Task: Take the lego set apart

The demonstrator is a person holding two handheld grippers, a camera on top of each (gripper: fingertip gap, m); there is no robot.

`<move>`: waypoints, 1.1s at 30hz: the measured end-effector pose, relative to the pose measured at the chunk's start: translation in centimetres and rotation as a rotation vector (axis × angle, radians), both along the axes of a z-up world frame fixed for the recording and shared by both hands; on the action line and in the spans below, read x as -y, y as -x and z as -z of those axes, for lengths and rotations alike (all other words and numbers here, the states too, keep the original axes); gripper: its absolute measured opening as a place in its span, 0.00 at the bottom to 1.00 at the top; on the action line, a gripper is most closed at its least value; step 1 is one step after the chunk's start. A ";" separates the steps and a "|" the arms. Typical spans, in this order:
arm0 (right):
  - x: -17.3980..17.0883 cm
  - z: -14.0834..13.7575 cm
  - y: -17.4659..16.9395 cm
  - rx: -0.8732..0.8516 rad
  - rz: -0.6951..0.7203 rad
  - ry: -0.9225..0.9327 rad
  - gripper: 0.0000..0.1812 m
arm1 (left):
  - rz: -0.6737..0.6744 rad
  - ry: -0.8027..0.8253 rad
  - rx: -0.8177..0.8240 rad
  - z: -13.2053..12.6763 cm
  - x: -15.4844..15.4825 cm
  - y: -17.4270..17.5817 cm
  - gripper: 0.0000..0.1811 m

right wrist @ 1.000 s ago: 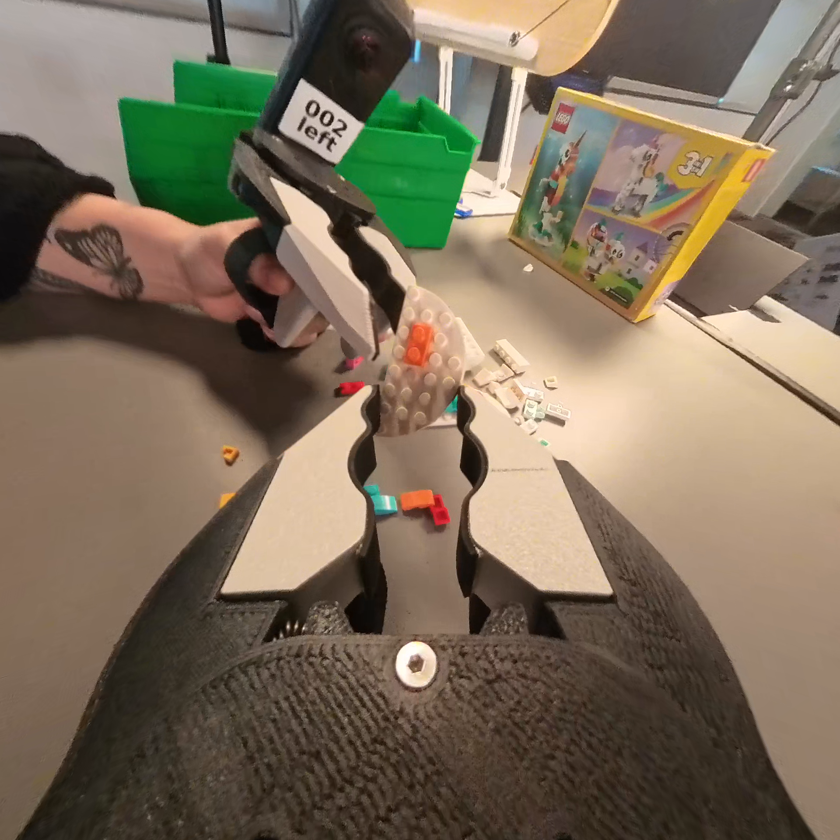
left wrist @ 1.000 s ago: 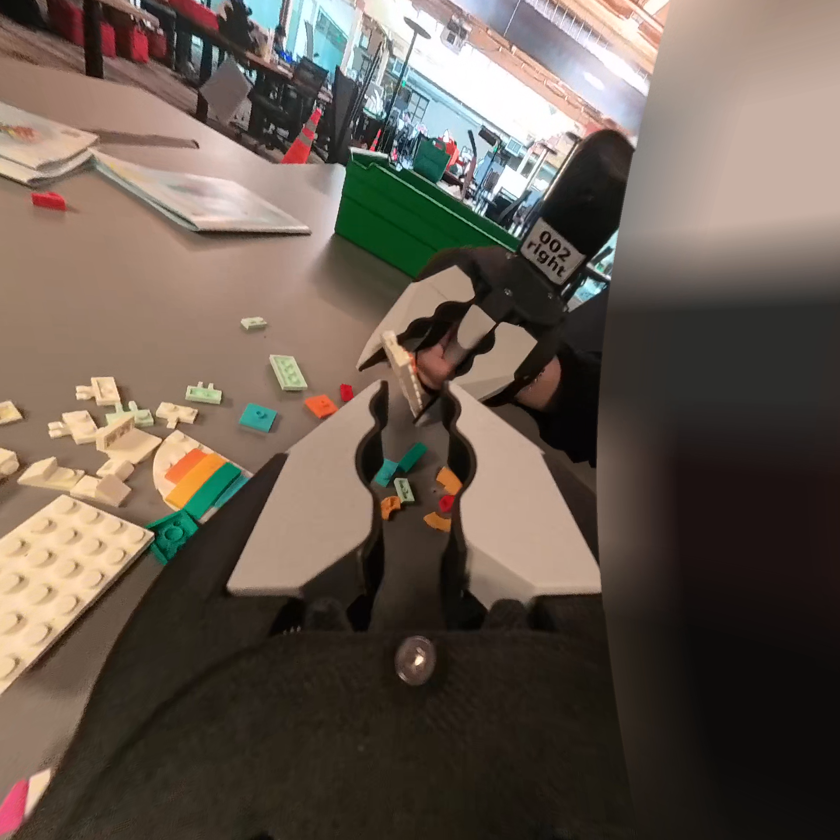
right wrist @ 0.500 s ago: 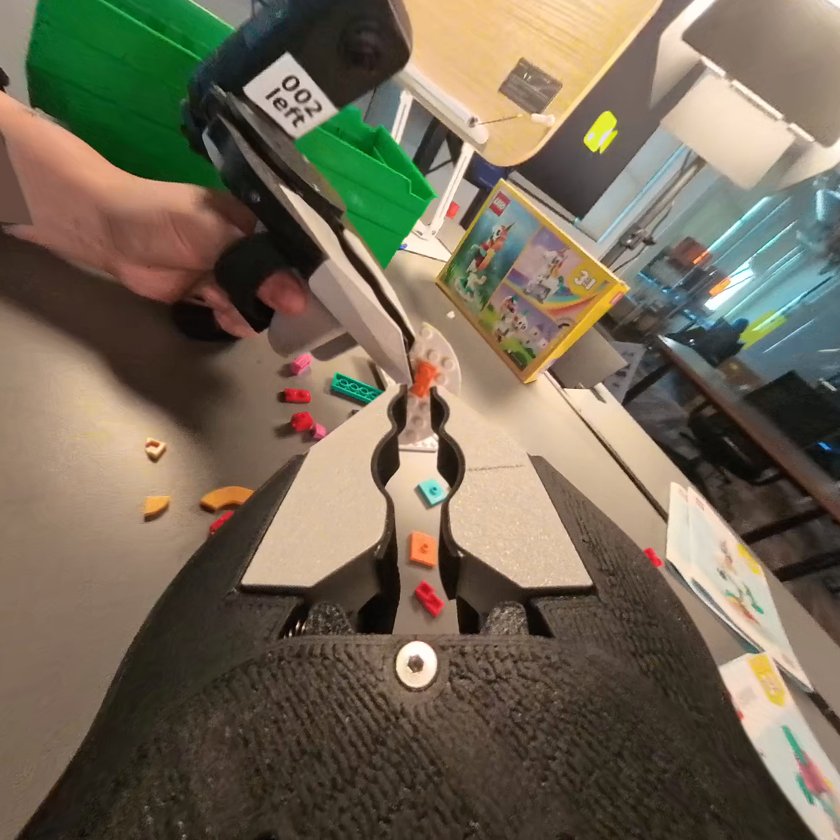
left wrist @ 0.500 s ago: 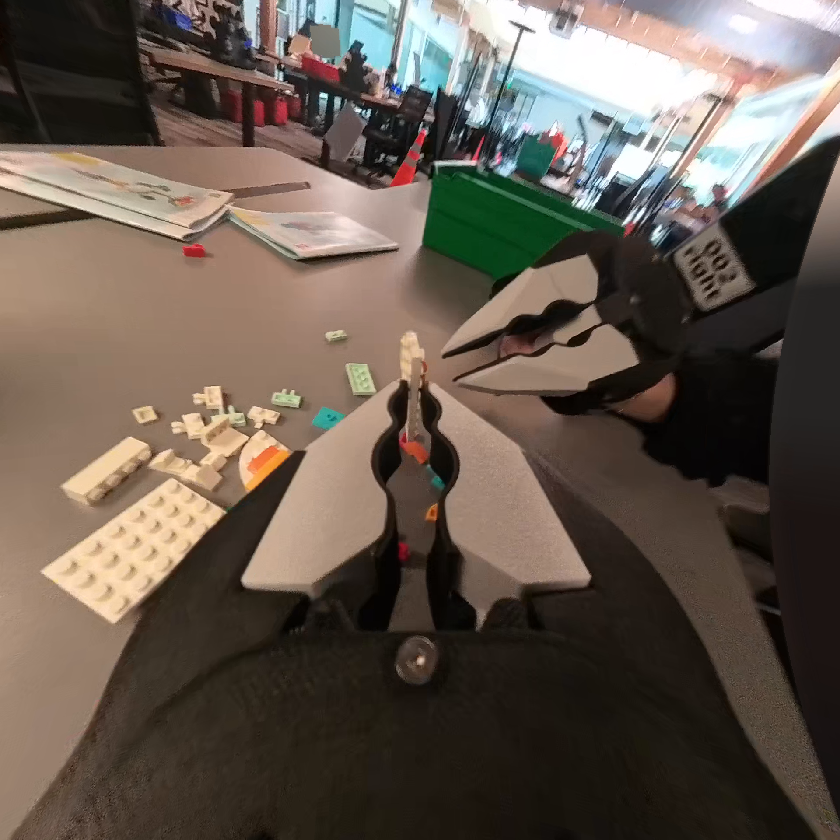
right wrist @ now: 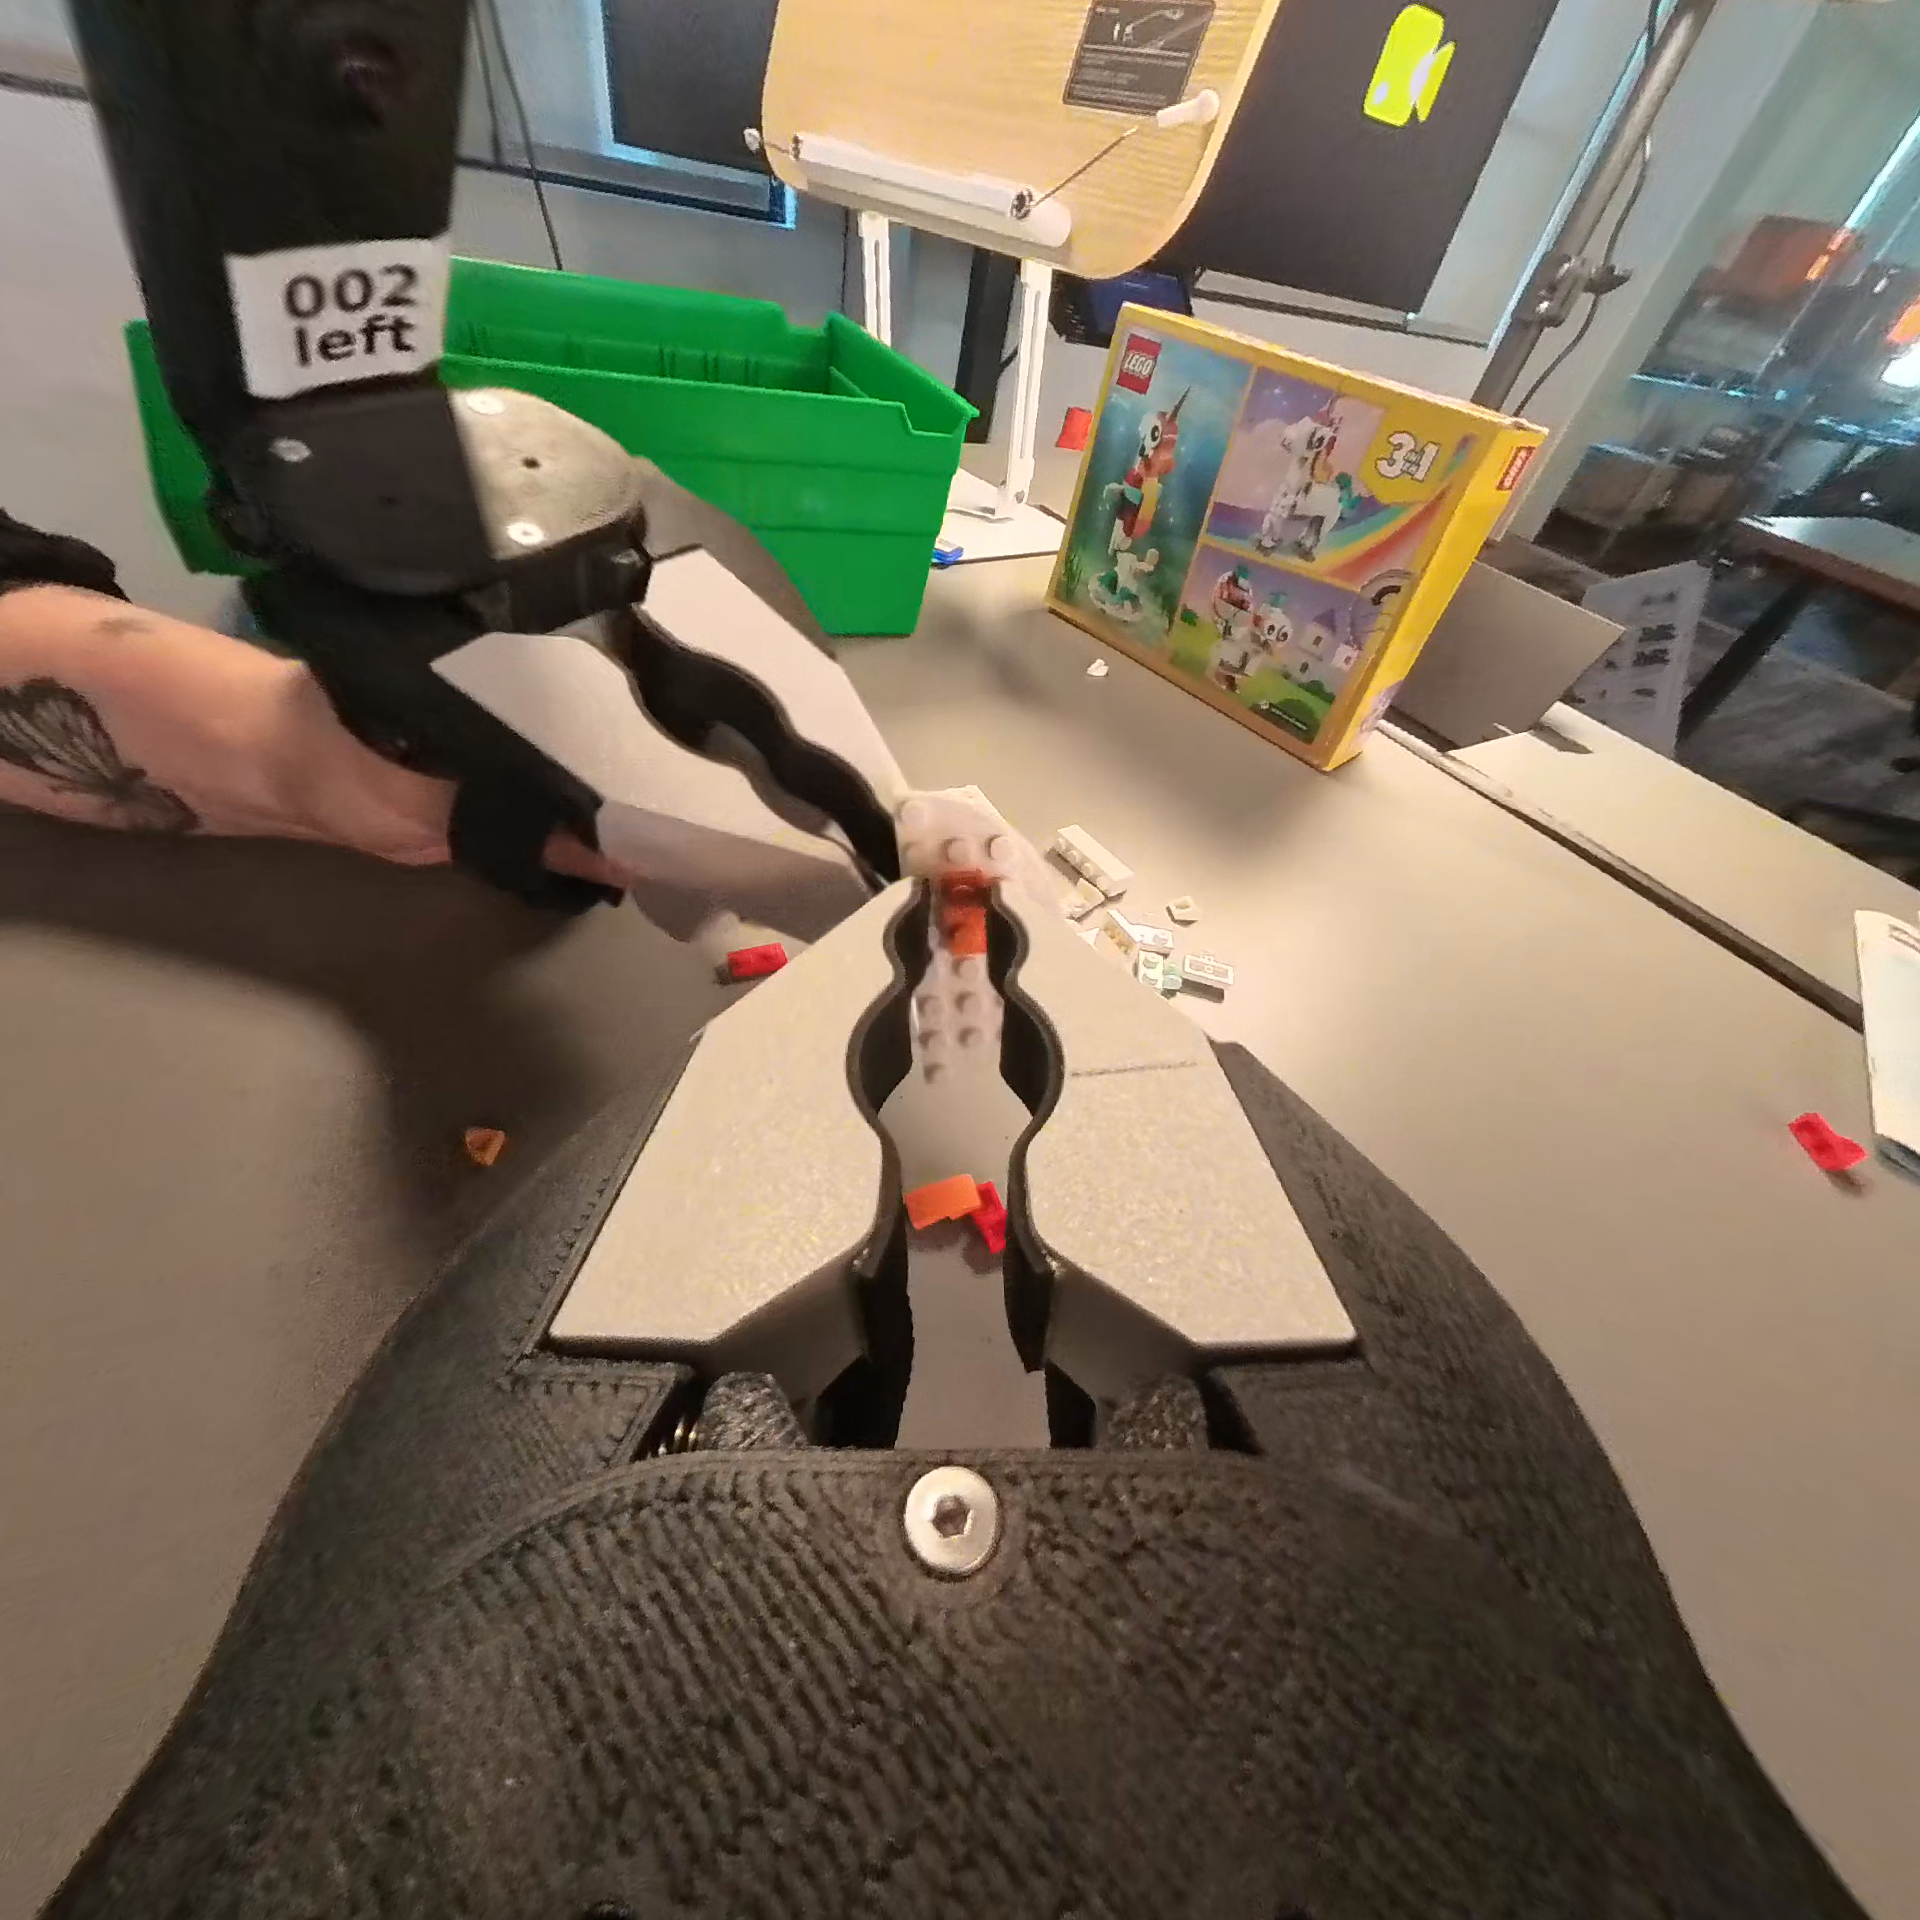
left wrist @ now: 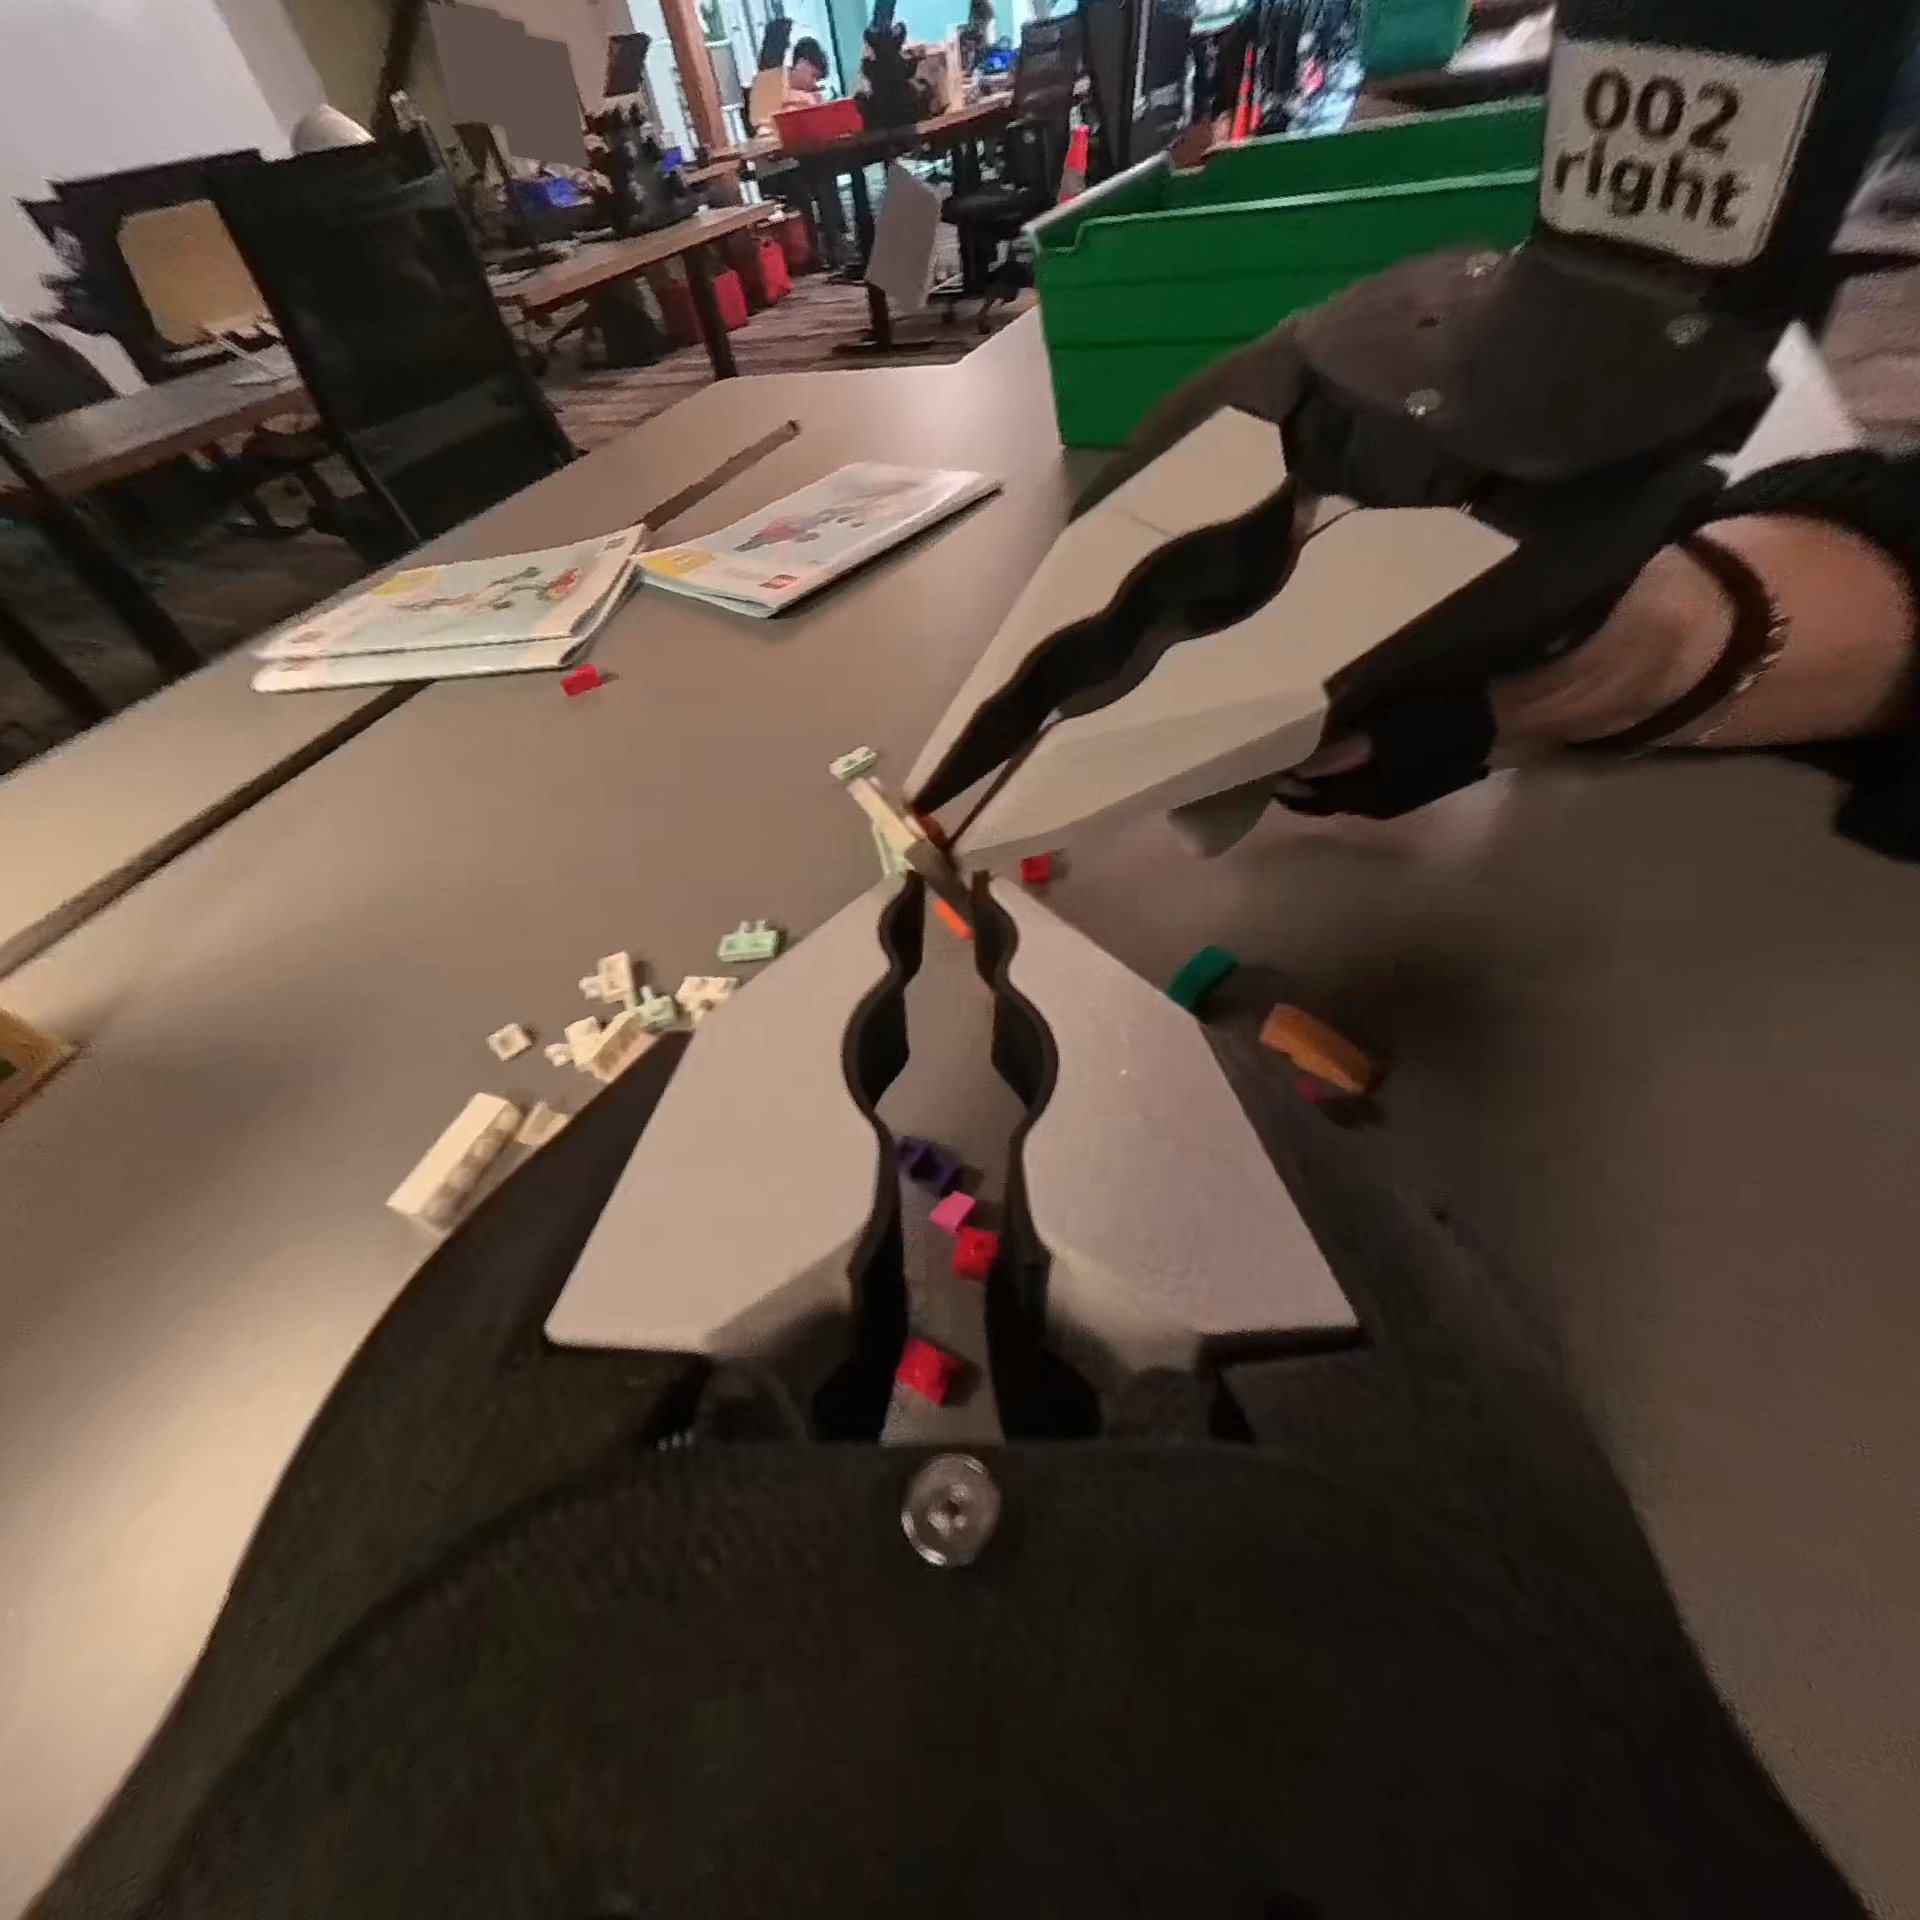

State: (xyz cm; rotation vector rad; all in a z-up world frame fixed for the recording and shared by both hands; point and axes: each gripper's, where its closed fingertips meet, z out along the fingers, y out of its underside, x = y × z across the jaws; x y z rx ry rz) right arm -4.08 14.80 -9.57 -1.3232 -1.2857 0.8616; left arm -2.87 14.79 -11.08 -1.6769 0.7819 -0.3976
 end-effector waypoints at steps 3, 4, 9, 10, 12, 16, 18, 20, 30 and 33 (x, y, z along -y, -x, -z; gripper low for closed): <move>-0.1 0.3 -0.1 0.021 0.005 0.000 0.05 | -0.025 -0.035 -0.069 0.3 -0.1 0.1 0.04; -0.2 0.4 -0.1 0.029 0.005 0.003 0.06 | -0.026 -0.033 -0.078 0.4 -0.2 0.1 0.04; 0.2 0.2 -0.3 0.022 -0.031 0.045 0.03 | 0.012 -0.049 -0.090 0.2 0.2 -0.1 0.04; 0.3 0.1 -0.3 0.015 -0.039 0.052 0.03 | 0.020 -0.037 -0.068 0.0 0.3 -0.2 0.04; 0.4 -0.1 -0.4 0.008 -0.042 0.059 0.03 | 0.029 -0.020 -0.044 -0.1 0.5 -0.2 0.03; 0.4 0.2 -0.4 0.042 -0.023 -0.001 0.03 | 0.019 -0.038 -0.106 0.2 0.5 -0.1 0.03; 0.2 0.6 -0.5 0.080 -0.007 -0.053 0.03 | -0.009 -0.021 -0.127 0.7 0.1 0.3 0.03; 0.0 1.0 -0.5 0.100 0.002 -0.092 0.00 | -0.068 0.027 -0.097 0.9 -0.7 1.3 0.02; -0.5 1.5 -0.4 0.171 0.005 -0.313 0.08 | 0.004 0.238 0.090 1.4 -0.3 1.2 0.02; 0.4 1.8 -0.4 0.239 -0.046 -0.582 0.14 | 0.065 0.335 0.104 2.2 0.4 0.7 0.02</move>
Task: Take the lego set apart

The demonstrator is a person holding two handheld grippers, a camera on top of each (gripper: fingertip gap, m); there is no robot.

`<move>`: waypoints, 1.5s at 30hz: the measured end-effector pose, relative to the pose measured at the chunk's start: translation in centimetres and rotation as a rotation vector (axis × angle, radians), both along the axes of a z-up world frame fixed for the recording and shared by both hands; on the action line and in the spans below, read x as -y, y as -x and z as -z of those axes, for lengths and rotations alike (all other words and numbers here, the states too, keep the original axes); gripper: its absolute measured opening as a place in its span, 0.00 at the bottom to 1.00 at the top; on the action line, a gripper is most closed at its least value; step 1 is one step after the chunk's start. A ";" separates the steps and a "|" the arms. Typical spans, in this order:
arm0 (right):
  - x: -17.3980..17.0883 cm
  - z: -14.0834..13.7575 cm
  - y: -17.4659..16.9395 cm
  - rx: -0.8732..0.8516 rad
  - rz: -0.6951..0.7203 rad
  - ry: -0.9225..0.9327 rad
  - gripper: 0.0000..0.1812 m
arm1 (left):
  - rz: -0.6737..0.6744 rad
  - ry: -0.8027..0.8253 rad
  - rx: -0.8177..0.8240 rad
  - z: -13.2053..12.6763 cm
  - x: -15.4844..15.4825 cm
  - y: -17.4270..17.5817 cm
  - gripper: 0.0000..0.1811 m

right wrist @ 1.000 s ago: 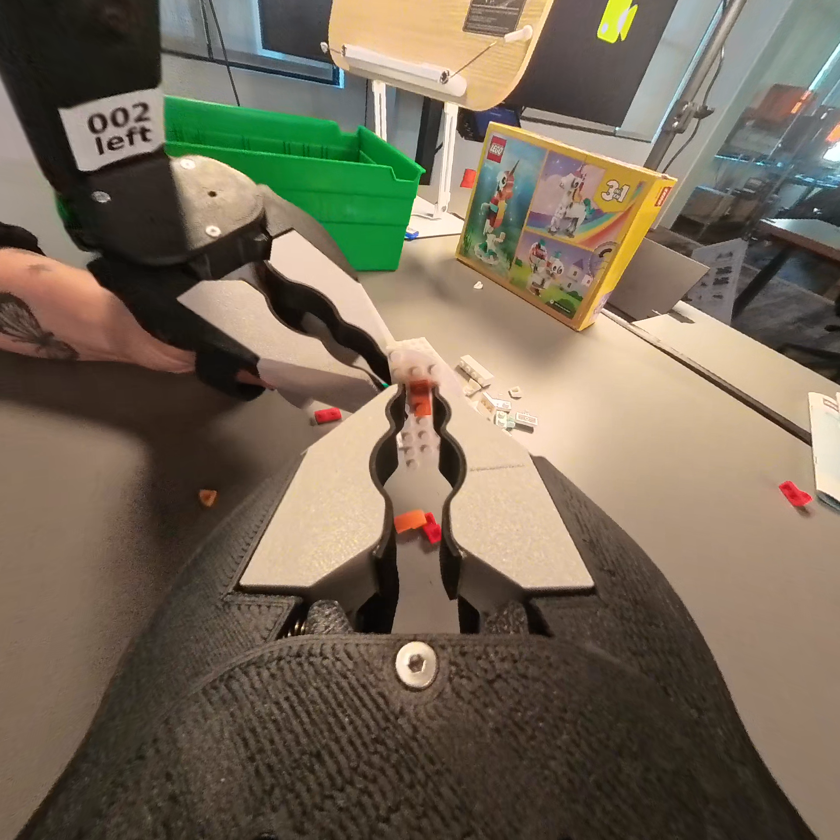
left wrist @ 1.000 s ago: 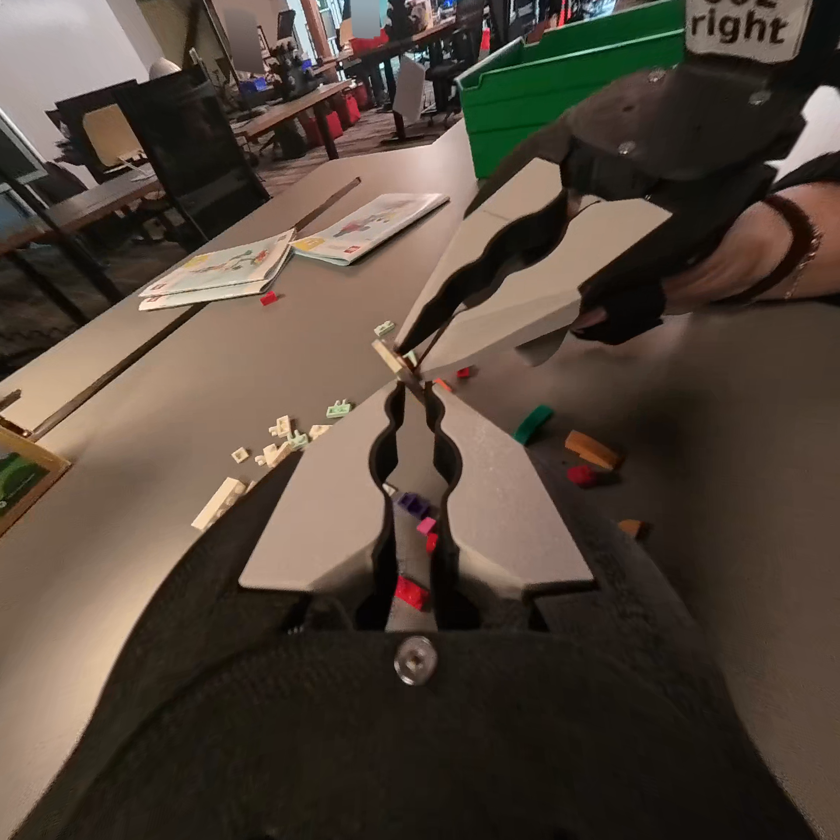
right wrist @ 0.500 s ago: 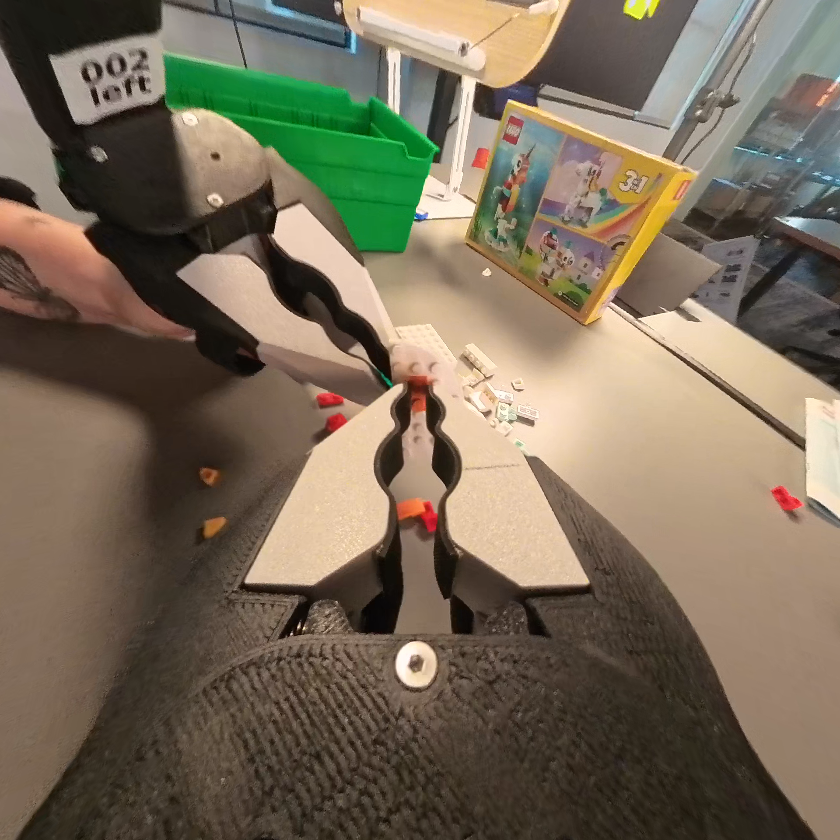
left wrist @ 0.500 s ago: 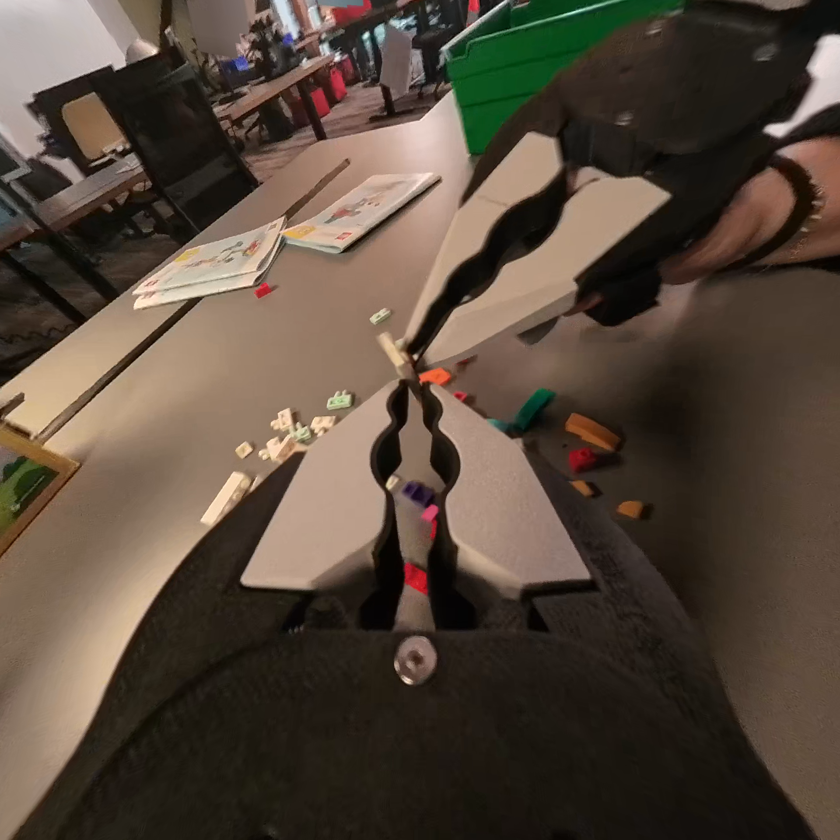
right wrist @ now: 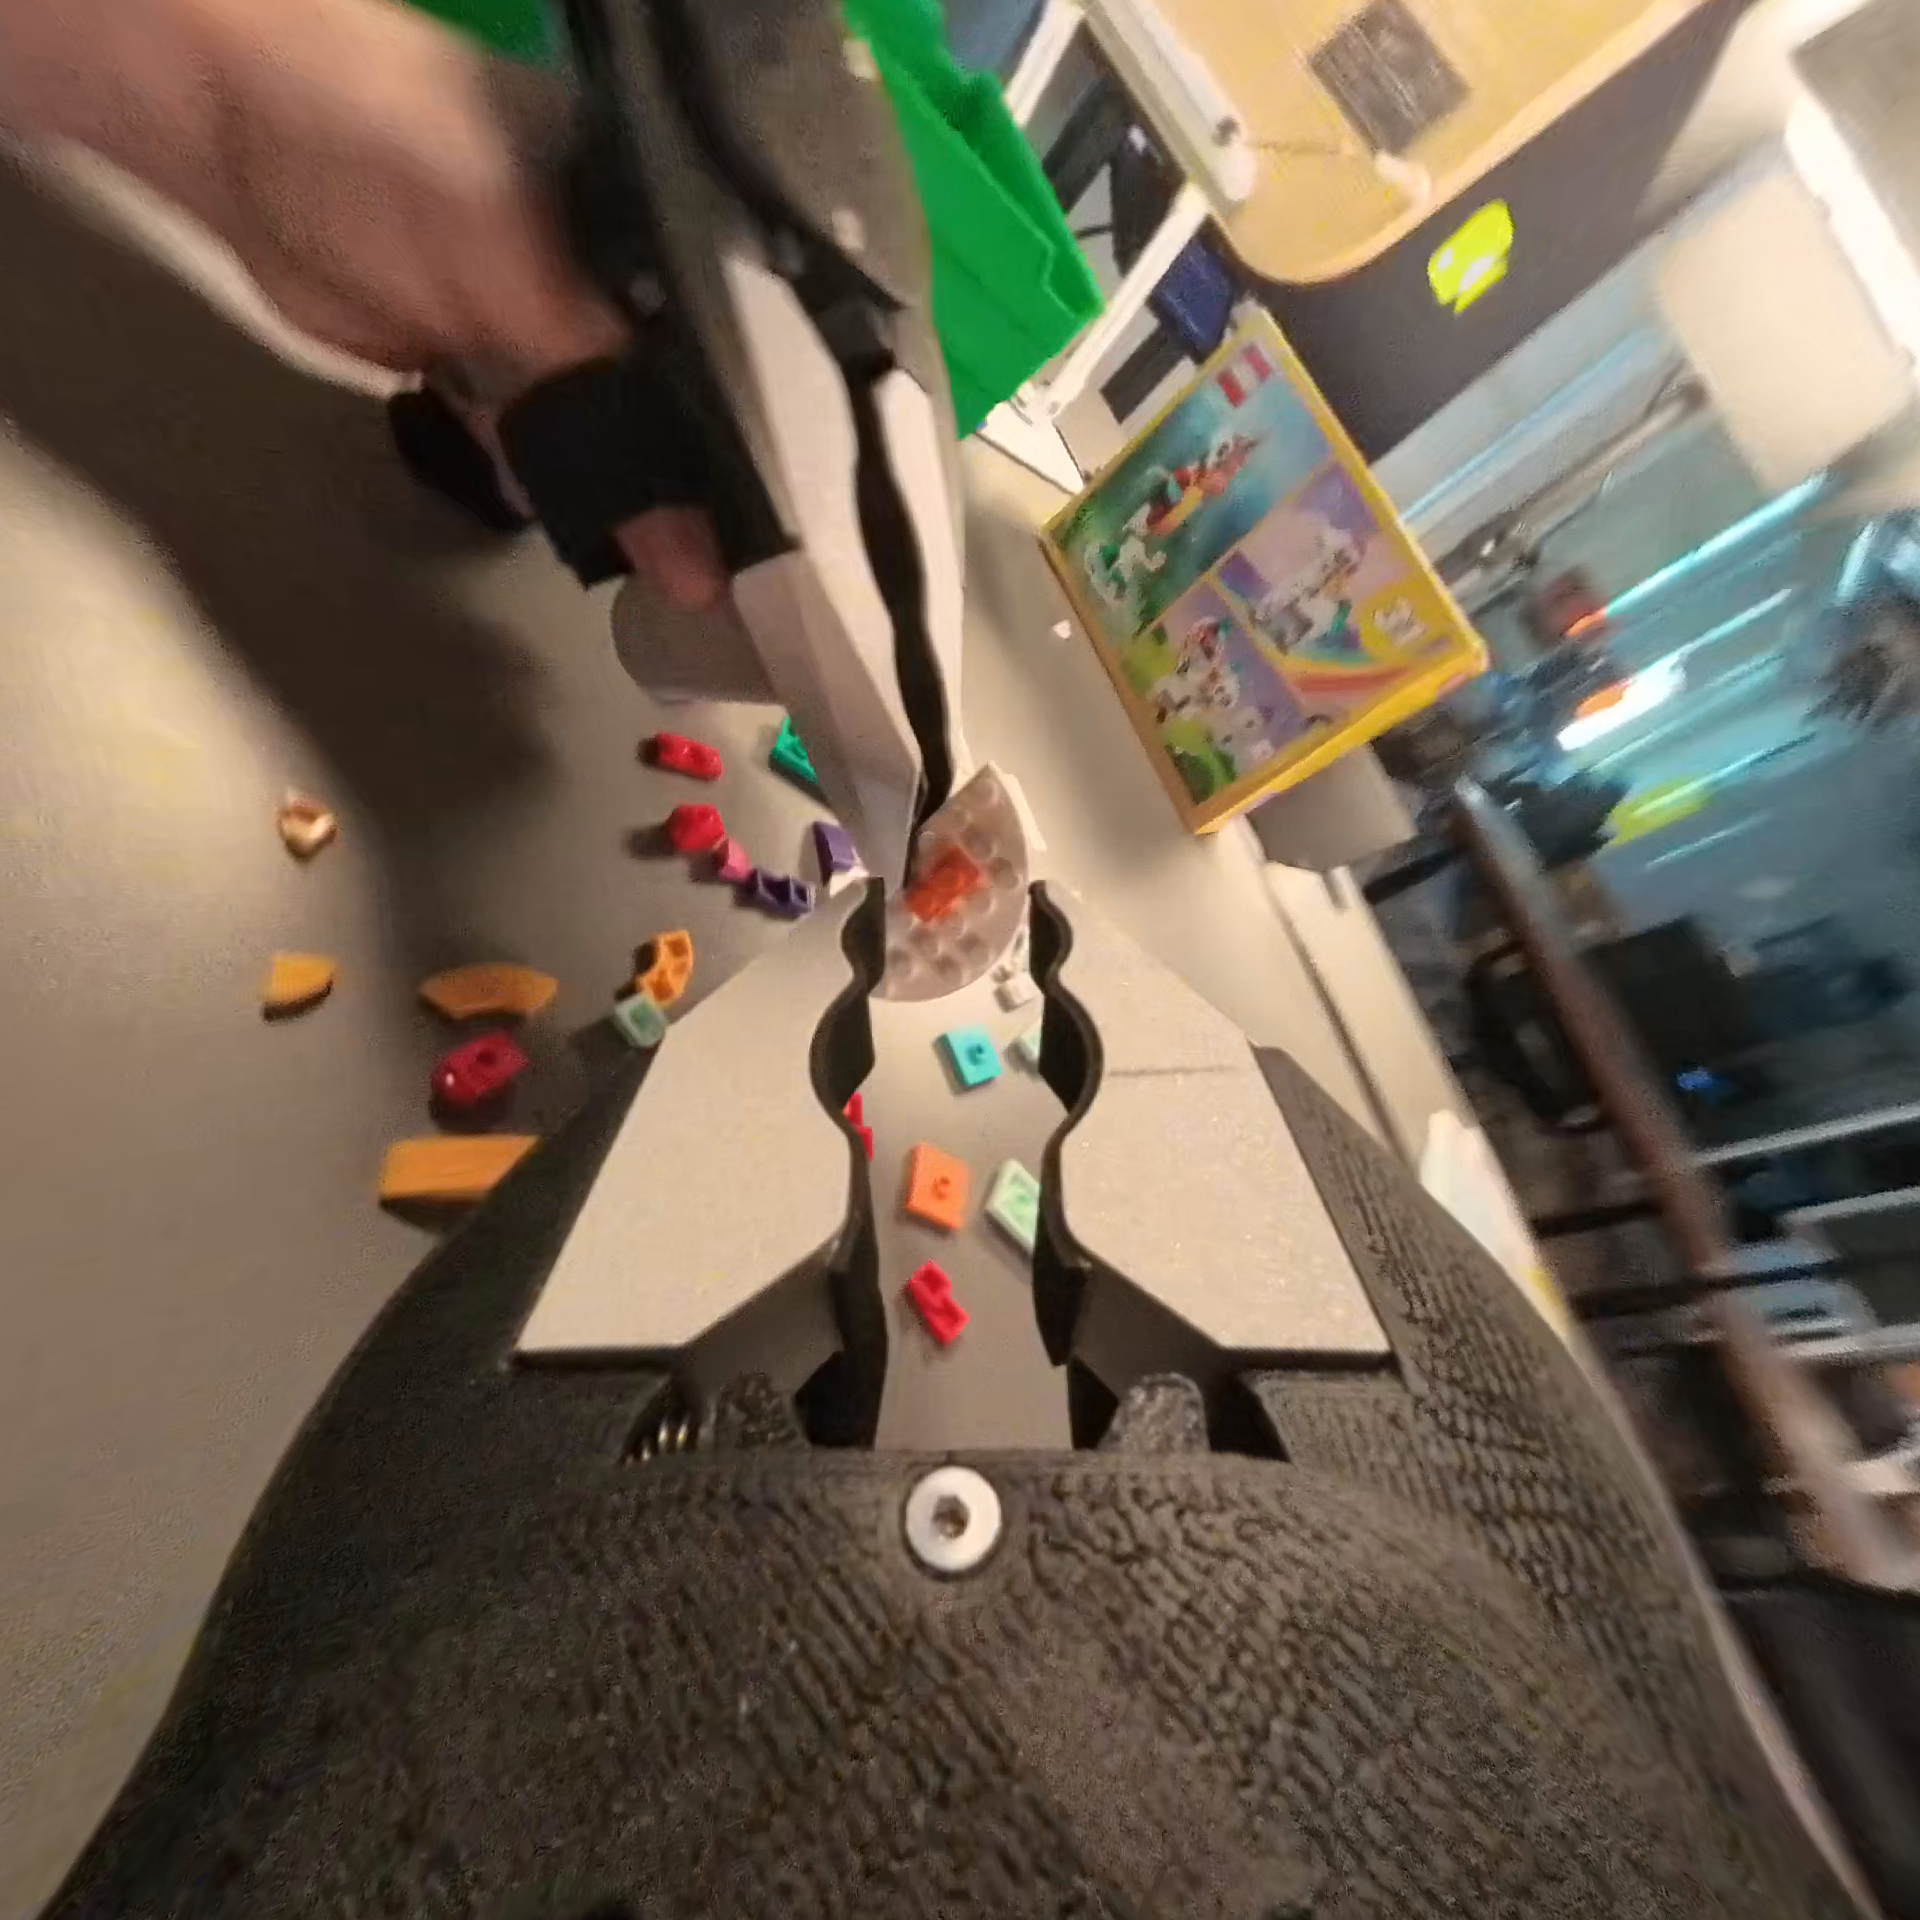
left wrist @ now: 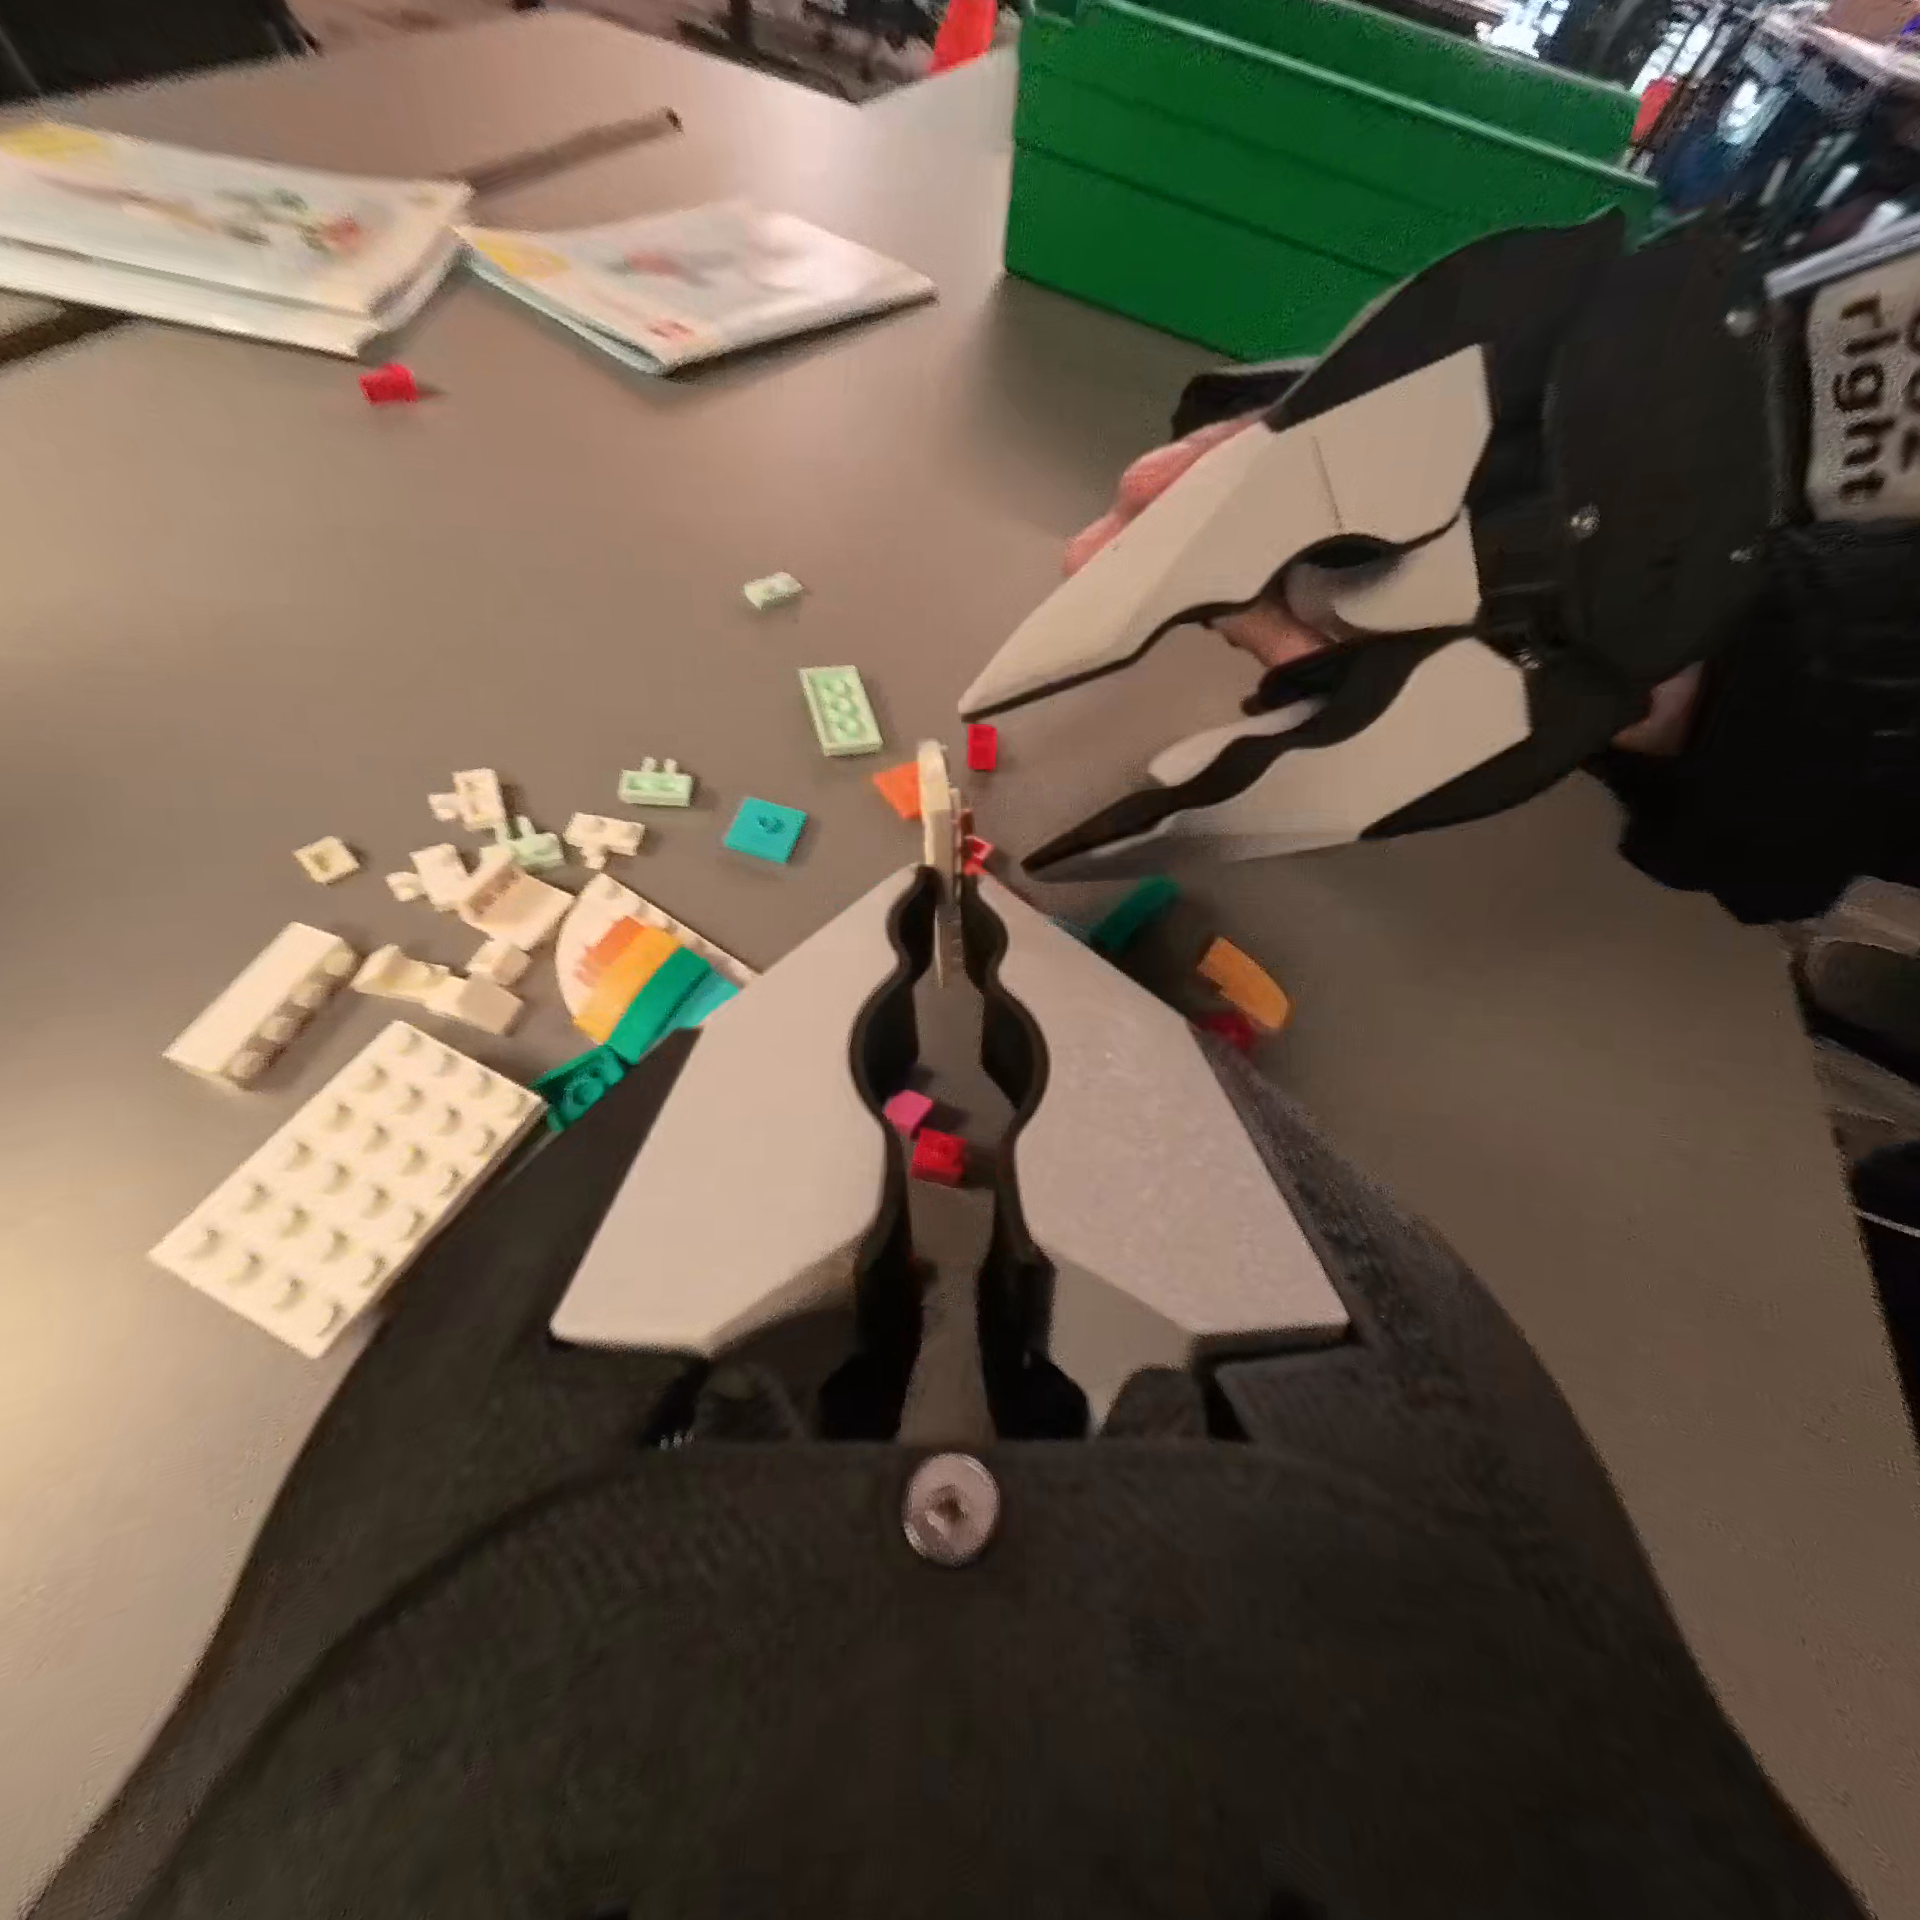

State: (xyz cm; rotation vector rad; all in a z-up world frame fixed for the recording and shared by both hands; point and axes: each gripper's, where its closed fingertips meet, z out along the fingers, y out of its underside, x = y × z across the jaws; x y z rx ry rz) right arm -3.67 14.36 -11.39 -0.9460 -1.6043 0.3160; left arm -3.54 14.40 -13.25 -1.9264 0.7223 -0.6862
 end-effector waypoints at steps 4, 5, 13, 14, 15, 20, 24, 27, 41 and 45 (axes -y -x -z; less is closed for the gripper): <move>0.2 0.9 0.0 0.082 -0.011 -0.131 0.15 | 0.066 0.025 -0.029 0.6 0.8 -0.7 0.02; 0.2 0.9 -0.1 0.090 -0.014 -0.128 0.16 | 0.079 0.021 -0.047 0.7 0.9 -0.8 0.02; 0.7 1.7 -0.3 0.121 -0.063 0.043 0.13 | 0.148 0.008 -0.077 1.0 1.6 -1.2 0.03; 0.7 1.6 -0.3 0.113 -0.063 0.075 0.13 | 0.152 0.005 -0.071 0.9 1.7 -1.2 0.03; 0.6 1.4 -0.3 0.097 -0.062 0.106 0.12 | 0.151 -0.004 -0.058 0.6 1.6 -1.2 0.03; 0.2 -0.7 -0.3 -0.069 -0.068 0.334 0.12 | 0.108 -0.055 0.018 -0.7 0.9 -1.0 0.17; 0.2 -2.1 -0.2 -0.167 -0.082 0.446 0.12 | 0.137 -0.073 0.023 -0.9 1.5 -1.9 0.04; -0.2 -2.3 -0.4 -0.173 -0.044 0.332 0.10 | 0.046 -0.020 0.031 -0.5 0.6 -1.4 0.02; 0.3 -0.3 0.1 0.000 0.004 0.023 0.09 | -0.019 0.181 0.138 0.6 0.1 -0.5 0.02; -0.1 0.0 0.2 0.016 0.035 -0.020 0.09 | -0.006 0.194 0.129 0.8 0.4 -0.9 0.02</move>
